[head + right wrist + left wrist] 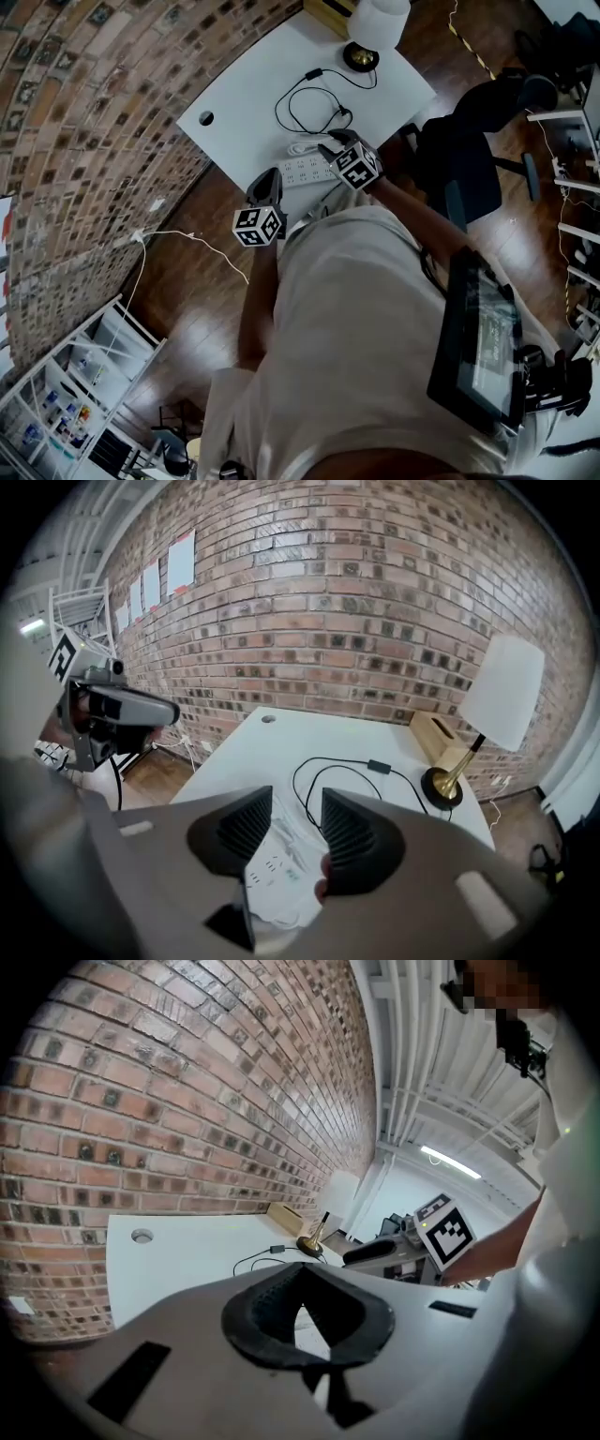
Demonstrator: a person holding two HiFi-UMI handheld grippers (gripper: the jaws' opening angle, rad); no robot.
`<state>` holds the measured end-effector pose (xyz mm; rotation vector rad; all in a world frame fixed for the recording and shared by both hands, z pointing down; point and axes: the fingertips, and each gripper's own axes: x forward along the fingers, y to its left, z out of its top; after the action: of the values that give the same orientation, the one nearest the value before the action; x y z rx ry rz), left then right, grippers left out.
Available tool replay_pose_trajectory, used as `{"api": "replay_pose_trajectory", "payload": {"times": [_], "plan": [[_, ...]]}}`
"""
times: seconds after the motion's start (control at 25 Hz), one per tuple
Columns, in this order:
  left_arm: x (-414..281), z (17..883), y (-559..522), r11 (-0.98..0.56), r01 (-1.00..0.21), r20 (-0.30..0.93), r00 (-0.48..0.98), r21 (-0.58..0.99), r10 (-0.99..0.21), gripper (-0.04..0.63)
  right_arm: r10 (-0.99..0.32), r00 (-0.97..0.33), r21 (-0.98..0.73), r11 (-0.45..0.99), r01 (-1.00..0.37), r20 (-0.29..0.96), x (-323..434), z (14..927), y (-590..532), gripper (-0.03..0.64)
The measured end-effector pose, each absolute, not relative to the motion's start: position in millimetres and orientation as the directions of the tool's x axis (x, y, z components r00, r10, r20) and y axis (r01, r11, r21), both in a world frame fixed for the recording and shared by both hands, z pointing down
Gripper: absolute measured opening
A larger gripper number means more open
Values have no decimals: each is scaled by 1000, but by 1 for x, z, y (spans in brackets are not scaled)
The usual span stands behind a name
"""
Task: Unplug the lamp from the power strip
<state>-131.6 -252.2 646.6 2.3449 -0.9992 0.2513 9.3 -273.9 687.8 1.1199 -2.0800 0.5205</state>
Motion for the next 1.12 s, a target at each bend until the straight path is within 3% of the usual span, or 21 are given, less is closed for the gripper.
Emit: {"api": "replay_pose_trajectory", "payload": {"times": [0.48,1.12], "plan": [[-140,656,-234,-461,-742,430,663,487,-613,3,-574,-406,-80,507,-858,711,38,696,-257,166],[-21,648,-188,-490,-739,505,674,463,-539,3,-507,-465,-222,467,-856,726,149,701,-179,147]]}}
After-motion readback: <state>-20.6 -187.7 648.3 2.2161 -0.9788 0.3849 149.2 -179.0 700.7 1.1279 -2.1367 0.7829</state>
